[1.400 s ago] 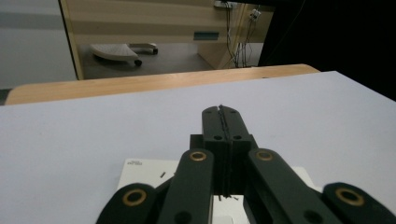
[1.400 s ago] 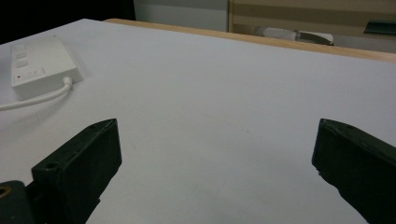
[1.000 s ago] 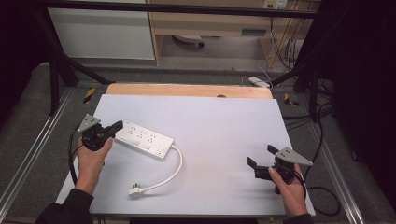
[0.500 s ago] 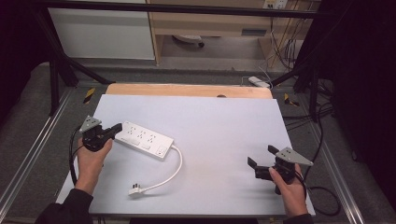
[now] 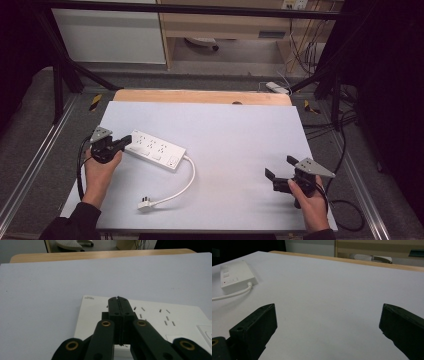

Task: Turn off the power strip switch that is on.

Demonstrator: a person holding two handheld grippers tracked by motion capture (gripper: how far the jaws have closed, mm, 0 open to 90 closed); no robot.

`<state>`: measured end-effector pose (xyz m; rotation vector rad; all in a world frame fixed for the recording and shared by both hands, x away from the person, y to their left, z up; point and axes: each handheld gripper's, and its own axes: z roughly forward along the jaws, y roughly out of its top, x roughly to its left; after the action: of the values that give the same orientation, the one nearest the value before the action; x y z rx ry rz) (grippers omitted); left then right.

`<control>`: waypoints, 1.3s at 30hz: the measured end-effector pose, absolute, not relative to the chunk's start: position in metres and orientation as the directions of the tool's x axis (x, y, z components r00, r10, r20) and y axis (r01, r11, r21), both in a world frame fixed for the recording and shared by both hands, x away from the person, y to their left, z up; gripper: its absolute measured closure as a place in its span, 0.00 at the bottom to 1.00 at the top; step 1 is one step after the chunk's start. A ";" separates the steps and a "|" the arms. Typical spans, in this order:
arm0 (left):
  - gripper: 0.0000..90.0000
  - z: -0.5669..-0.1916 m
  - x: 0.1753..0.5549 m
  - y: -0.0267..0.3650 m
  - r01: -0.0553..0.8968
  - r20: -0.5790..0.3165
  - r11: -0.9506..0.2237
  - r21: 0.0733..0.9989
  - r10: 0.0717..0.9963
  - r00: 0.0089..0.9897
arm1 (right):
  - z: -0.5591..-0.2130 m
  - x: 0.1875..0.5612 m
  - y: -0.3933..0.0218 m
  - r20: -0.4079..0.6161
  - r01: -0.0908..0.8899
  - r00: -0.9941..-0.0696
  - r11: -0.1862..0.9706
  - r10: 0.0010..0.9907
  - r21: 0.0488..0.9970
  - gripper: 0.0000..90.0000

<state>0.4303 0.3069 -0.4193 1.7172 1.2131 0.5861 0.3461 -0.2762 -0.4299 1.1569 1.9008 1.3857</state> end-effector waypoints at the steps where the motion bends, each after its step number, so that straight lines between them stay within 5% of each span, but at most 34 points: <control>1: 1.00 -0.420 0.431 0.307 0.471 -0.122 -0.088 0.878 0.909 0.398 | -0.430 0.346 -0.276 0.074 0.334 -0.504 0.115 0.861 0.935 0.02; 39: 1.00 -0.438 0.436 0.309 0.523 -0.106 -0.118 0.844 0.919 0.379 | -0.430 0.346 -0.274 0.079 0.341 -0.510 0.117 0.856 0.933 0.02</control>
<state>0.4363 0.3089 -0.4381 1.7756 1.2658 0.5770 0.3459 -0.2743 -0.4305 1.1567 1.9126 1.3870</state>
